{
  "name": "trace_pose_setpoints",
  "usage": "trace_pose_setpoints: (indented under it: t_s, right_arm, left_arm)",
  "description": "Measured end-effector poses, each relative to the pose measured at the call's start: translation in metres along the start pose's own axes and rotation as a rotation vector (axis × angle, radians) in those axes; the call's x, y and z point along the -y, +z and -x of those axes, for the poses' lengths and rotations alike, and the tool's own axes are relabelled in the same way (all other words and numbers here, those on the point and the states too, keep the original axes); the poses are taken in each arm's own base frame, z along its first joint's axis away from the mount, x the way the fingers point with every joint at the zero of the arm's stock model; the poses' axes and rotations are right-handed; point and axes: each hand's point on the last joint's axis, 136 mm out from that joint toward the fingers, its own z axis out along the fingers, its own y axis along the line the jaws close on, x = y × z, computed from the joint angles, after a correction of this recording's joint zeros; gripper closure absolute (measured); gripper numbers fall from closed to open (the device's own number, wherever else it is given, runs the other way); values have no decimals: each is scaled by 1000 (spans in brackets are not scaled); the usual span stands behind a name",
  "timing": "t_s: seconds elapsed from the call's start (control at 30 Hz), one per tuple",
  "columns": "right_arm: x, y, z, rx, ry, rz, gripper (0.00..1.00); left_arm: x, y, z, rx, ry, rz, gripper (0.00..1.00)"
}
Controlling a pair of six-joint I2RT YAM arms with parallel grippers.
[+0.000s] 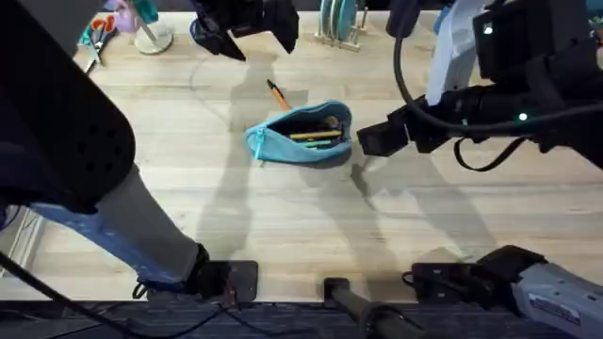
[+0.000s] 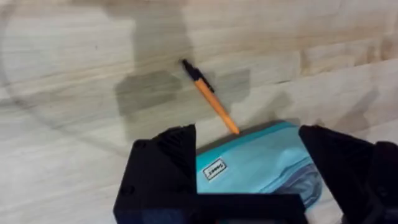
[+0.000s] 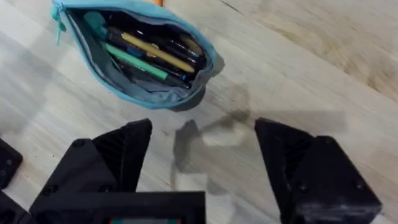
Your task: Unzip the bag, pick up the pens from the table one at a time and place them inside, then zip the bag closed.
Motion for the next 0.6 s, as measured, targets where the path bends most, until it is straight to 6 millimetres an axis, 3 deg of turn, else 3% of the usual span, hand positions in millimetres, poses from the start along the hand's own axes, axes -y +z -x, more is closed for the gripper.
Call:
trace_pose_setpoints:
  t_s: [0.27,0.6]
  right_arm:
    - [0,0,0,-1,1,0,4]
    - [0,0,0,-2,1,0,3]
  left_arm:
    - [11,-1,2,6,-4,-65,6]
    - [-9,12,-7,-28,-156,113,5]
